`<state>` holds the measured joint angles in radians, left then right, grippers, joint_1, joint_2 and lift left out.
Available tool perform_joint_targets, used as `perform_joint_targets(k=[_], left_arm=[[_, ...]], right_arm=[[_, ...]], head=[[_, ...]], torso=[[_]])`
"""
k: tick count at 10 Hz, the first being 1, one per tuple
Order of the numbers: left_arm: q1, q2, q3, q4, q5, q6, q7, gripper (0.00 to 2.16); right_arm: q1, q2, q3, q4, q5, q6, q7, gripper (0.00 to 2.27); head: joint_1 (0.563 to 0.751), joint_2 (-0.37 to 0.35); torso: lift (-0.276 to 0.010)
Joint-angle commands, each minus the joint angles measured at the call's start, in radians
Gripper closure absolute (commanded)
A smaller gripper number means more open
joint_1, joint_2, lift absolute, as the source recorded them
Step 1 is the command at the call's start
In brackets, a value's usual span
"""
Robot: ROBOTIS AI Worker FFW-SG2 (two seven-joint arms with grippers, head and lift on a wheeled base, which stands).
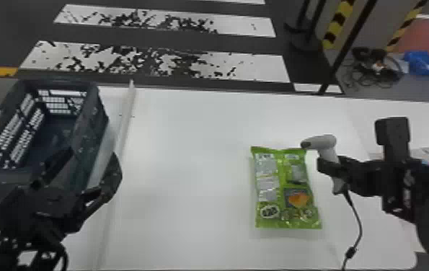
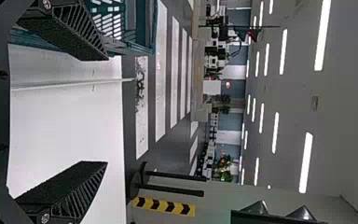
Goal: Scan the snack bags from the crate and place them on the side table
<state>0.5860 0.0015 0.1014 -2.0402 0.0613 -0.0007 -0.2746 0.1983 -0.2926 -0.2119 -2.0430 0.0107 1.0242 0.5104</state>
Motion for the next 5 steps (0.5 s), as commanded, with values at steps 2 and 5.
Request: perform_joint_targets(k=[2,5], left_arm=[[0.005,-0.004,-0.002,0.0,0.0,0.0,0.0,0.08],[0.008,-0.004,-0.003,-0.003,0.0,0.0,0.0,0.08]], right_arm=[[0.036,-0.025,-0.121,0.061,-0.055,-0.086,0.01,2.19],[0.07,-0.042,-0.169,0.152,-0.066,-0.203,0.013,2.18]], head=[[0.695,-0.172],[0.695,-0.255]], torso=[[-0.094],[-0.094]])
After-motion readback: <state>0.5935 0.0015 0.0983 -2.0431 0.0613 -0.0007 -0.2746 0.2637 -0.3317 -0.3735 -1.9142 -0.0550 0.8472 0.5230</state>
